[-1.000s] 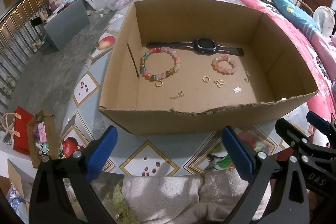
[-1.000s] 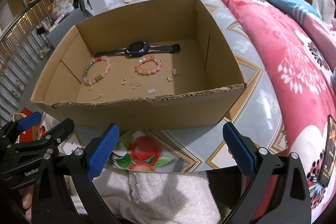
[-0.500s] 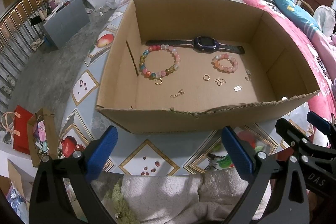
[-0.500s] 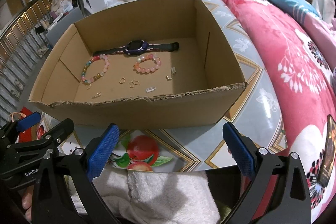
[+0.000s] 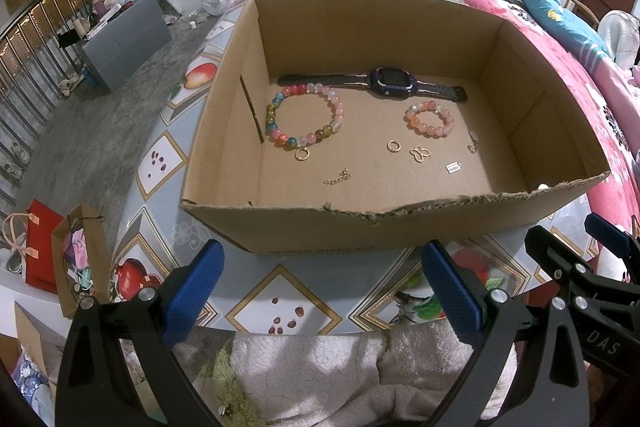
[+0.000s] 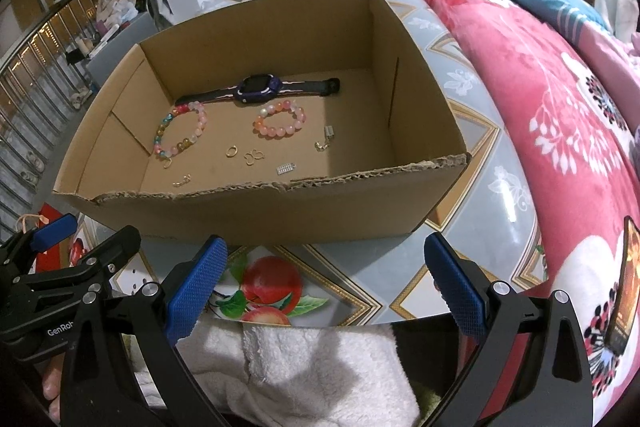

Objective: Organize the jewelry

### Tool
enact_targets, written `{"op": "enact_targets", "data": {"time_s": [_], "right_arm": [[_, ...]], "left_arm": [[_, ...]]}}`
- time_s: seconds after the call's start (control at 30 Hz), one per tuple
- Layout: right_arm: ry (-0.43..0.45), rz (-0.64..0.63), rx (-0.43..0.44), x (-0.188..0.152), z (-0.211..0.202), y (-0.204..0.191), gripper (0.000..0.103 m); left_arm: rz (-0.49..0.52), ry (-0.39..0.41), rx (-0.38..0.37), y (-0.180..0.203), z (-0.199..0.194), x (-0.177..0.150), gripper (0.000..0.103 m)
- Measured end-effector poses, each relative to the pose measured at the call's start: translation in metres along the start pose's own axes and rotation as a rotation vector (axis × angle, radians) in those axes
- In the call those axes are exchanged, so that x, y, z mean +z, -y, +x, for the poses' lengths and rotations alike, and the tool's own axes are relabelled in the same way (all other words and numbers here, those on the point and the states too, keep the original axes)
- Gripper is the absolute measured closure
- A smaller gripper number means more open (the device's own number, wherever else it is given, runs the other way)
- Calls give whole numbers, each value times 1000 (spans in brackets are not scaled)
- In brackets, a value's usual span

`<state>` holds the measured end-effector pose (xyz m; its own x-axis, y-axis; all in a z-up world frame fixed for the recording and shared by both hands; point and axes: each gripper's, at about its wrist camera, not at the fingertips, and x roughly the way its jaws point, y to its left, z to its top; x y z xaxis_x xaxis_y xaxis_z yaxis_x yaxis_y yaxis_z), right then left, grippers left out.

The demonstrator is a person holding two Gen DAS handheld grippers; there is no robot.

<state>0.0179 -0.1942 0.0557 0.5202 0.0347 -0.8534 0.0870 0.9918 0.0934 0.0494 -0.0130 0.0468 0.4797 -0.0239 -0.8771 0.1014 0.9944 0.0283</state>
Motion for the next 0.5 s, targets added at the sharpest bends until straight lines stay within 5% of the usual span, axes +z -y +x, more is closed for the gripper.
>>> {"op": "enact_targets", "data": {"time_s": [0.5], "right_arm": [[-1,1,-1,-2,0,1,8]], "left_arm": [[0,0,0,1,0,0,6]]}}
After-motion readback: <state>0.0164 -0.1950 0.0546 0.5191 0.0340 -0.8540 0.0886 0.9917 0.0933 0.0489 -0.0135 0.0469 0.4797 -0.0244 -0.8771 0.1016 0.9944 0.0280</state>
